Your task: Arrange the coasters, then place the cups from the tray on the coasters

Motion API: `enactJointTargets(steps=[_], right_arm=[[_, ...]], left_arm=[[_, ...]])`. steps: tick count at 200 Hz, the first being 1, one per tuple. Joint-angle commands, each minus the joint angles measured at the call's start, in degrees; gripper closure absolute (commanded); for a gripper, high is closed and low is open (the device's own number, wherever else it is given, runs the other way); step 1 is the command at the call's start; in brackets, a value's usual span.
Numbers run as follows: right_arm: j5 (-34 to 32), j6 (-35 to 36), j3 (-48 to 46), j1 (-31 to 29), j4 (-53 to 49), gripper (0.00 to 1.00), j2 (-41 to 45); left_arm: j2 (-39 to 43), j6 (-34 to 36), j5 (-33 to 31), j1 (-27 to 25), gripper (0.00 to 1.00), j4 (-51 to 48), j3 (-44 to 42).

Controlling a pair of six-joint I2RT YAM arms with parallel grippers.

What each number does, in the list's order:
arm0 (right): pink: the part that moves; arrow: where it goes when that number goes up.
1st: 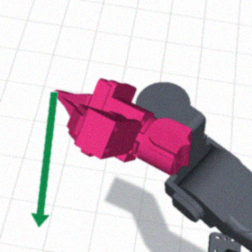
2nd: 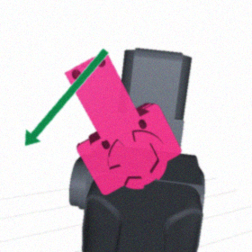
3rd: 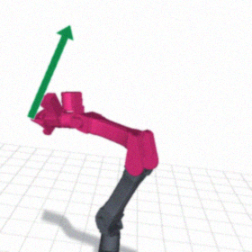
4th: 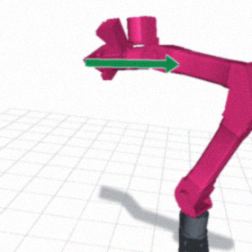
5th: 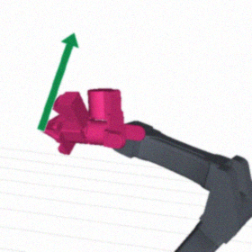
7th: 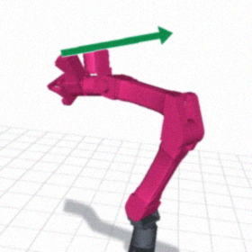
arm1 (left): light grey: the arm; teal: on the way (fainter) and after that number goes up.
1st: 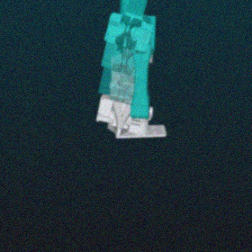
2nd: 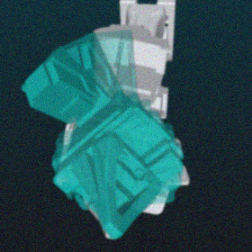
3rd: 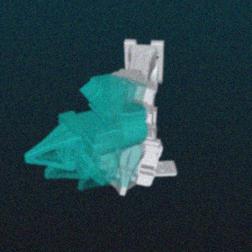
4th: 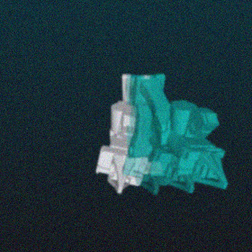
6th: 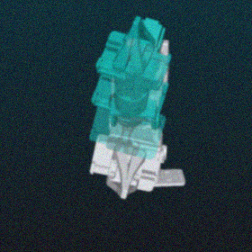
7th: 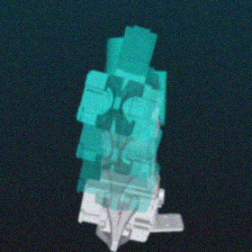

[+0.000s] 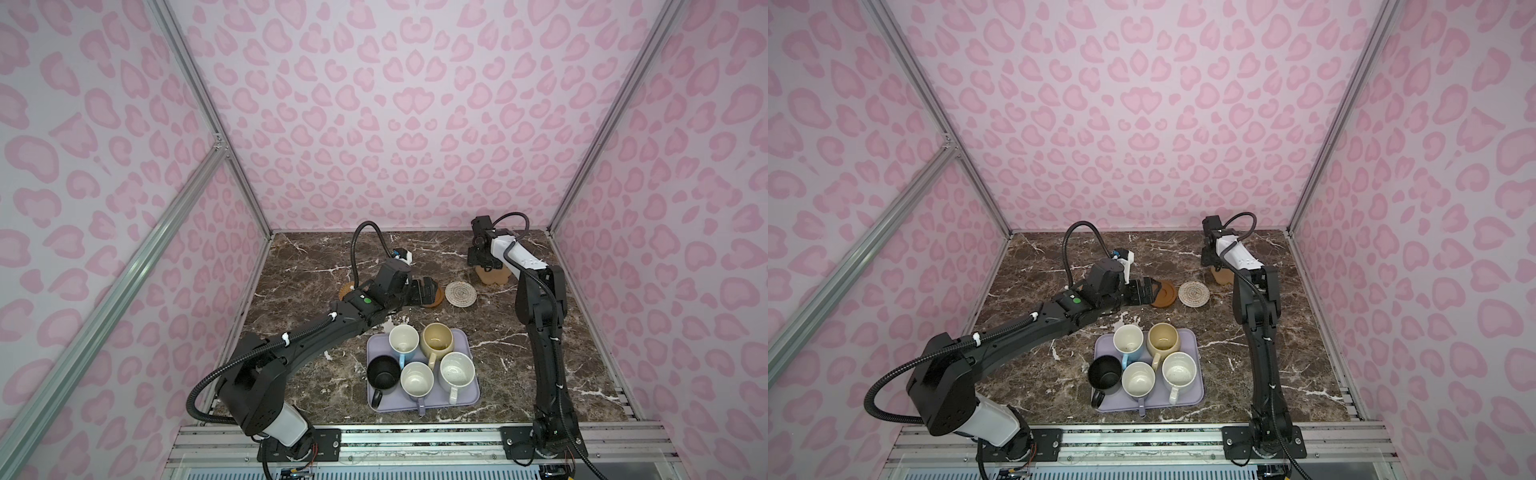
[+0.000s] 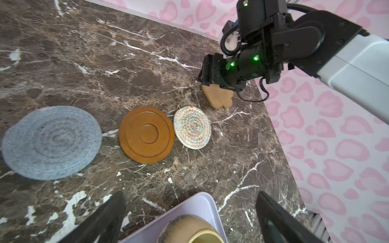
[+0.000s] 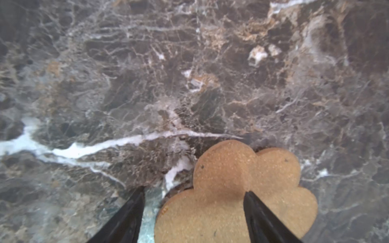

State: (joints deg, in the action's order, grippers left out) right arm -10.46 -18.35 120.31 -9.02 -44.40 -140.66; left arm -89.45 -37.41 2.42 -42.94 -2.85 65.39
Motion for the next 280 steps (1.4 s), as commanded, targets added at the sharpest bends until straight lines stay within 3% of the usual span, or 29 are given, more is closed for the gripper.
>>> enactJointTargets(steps=[1,21,61,119,140,237,262,280], right_arm=[[-0.28,0.55,-2.26,-0.09,-1.80,0.26,0.27],[1.35,0.60,-5.05,0.38,-1.18,0.29,1.73],[3.43,1.04,-10.97,0.40,-0.85,0.42,5.26],[2.90,0.77,-20.25,0.03,-1.08,0.44,12.20],[2.89,0.66,-23.61,0.08,-0.99,0.45,13.61],[3.59,-0.11,-39.90,-0.07,5.49,0.42,24.54],[9.57,-1.33,-44.88,2.05,11.33,0.33,30.13],[9.95,-3.06,-47.13,3.76,13.39,0.26,32.99]], left_arm=[[-1.65,1.93,8.32,-0.04,0.02,5.99,2.26],[-2.76,1.92,11.86,-0.10,0.01,7.99,3.02],[-3.58,1.75,10.43,-0.81,0.01,7.39,3.18],[-3.43,3.16,6.77,-3.51,0.02,2.80,6.27],[-3.18,1.57,10.09,-3.73,0.02,3.20,6.58],[-1.66,2.60,4.96,-6.33,0.02,-0.14,6.71],[-1.94,2.60,4.83,-6.29,0.02,0.04,6.51],[-2.32,2.69,4.82,-6.28,0.02,0.17,6.73]])
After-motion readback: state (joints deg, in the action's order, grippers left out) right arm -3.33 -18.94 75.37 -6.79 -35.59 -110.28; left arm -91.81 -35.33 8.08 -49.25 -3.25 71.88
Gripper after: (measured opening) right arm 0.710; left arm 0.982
